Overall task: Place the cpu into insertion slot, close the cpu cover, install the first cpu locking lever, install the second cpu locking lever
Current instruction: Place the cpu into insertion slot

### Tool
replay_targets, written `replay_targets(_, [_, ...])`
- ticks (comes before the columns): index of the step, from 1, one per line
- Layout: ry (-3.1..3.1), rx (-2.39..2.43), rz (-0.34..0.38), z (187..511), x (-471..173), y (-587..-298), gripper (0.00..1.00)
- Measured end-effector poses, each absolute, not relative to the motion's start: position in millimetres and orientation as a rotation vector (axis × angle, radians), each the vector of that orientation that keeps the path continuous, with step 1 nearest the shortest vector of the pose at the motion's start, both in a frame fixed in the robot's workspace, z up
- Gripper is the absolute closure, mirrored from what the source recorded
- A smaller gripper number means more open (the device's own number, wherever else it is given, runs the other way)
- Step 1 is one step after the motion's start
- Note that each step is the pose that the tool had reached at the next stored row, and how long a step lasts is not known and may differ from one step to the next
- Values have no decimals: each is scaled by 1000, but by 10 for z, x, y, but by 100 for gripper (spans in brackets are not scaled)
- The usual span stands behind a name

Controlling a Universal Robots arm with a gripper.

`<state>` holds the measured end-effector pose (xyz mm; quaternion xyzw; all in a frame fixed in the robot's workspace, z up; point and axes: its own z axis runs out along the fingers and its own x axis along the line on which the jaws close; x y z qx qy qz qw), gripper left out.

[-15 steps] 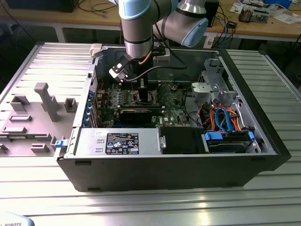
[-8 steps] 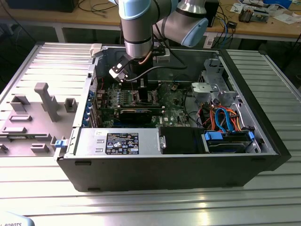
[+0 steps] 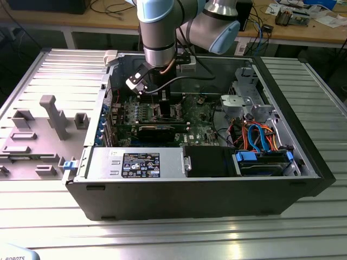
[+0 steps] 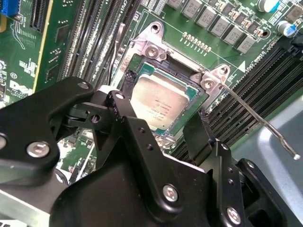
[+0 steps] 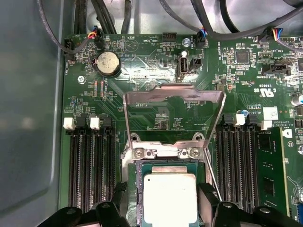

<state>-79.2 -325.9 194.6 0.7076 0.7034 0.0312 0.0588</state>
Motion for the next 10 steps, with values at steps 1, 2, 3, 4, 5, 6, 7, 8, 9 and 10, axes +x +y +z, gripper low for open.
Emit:
replay_targets(1, [2130, 2143, 92, 1946, -792, -3259, 31])
replay_targets(2, [2129, 2141, 89, 1947, -792, -3259, 31])
replay_targets(3, [2126, 2138, 82, 1947, -792, -3259, 31])
replay_targets(4, [2125, 2136, 79, 1947, -791, -3259, 31])
replay_targets(5, [2124, 2135, 77, 1946, -790, -3259, 31])
replay_targets(6, [2124, 2134, 75, 1947, -791, -3259, 31])
replay_targets(7, [2123, 2134, 75, 1947, -791, -3259, 31])
replay_targets(8, [2123, 2134, 74, 1947, -791, -3259, 31])
replay_targets(9, [2123, 2134, 74, 1947, -790, -3258, 31])
replay_targets(10, [2123, 2134, 74, 1947, -790, -3257, 31])
